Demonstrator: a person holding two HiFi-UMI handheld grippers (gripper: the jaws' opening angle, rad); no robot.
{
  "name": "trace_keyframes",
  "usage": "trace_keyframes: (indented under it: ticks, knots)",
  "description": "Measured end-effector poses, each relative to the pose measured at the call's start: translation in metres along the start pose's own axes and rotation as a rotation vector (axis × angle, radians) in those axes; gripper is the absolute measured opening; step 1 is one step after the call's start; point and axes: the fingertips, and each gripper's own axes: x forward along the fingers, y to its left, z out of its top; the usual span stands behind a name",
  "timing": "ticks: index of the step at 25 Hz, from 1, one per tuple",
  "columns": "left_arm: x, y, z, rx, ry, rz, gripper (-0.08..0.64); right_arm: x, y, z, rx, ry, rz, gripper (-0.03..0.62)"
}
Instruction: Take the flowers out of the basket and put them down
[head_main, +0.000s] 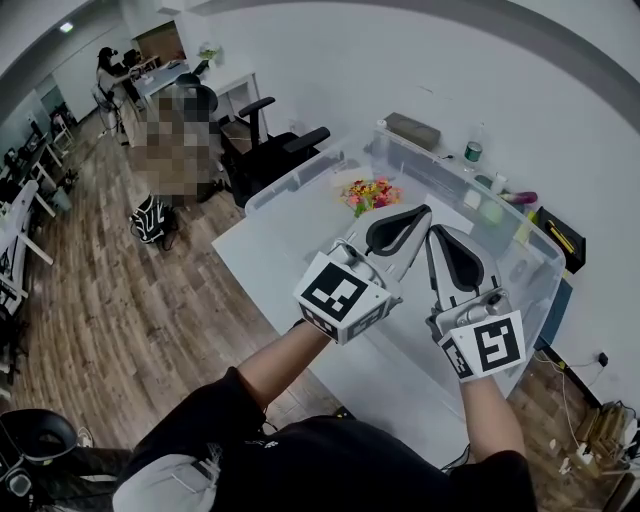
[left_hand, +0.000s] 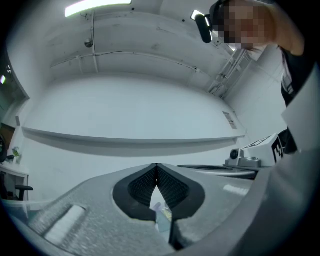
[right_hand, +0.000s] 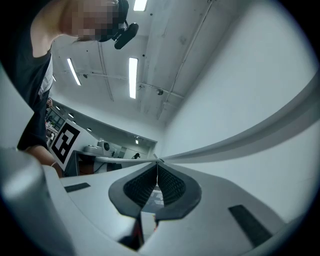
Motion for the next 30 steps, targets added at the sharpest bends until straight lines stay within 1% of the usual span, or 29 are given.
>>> trace_keyframes:
  ticks: [4,10,13,15,18,21,24,27,30]
  knots:
    - [0.011,0.003,-0.009,-0.002,-0.013,0.013,-0.008,0.001,-0.010,-0.015,0.014,0.052,-0.039,0.012]
    - [0.018,0.010,-0.032,-0.008,0.000,0.027,-0.008,0.004,-0.018,-0.037,0.058,0.105,-0.054,0.012]
    - [0.023,0.012,-0.047,-0.015,0.023,0.022,-0.008,0.004,-0.022,-0.050,0.066,0.134,-0.064,0.012]
    - [0.025,0.010,-0.049,-0.017,0.037,0.015,-0.008,0.001,-0.024,-0.053,0.064,0.142,-0.073,0.012]
    - [0.021,0.011,-0.053,-0.027,0.058,0.031,-0.008,0.002,-0.020,-0.057,0.080,0.149,-0.064,0.012]
    - [0.019,0.013,-0.056,-0.010,0.087,0.049,-0.008,0.003,-0.018,-0.061,0.098,0.156,-0.062,0.012]
    - [0.017,0.014,-0.060,-0.010,0.113,0.051,-0.008,0.004,-0.017,-0.065,0.123,0.166,-0.054,0.012]
    - [0.019,0.014,-0.064,-0.017,0.118,0.047,-0.008,0.004,-0.018,-0.068,0.129,0.174,-0.051,0.012]
    - [0.019,0.014,-0.064,-0.005,0.116,0.040,-0.008,0.004,-0.019,-0.069,0.136,0.175,-0.056,0.012]
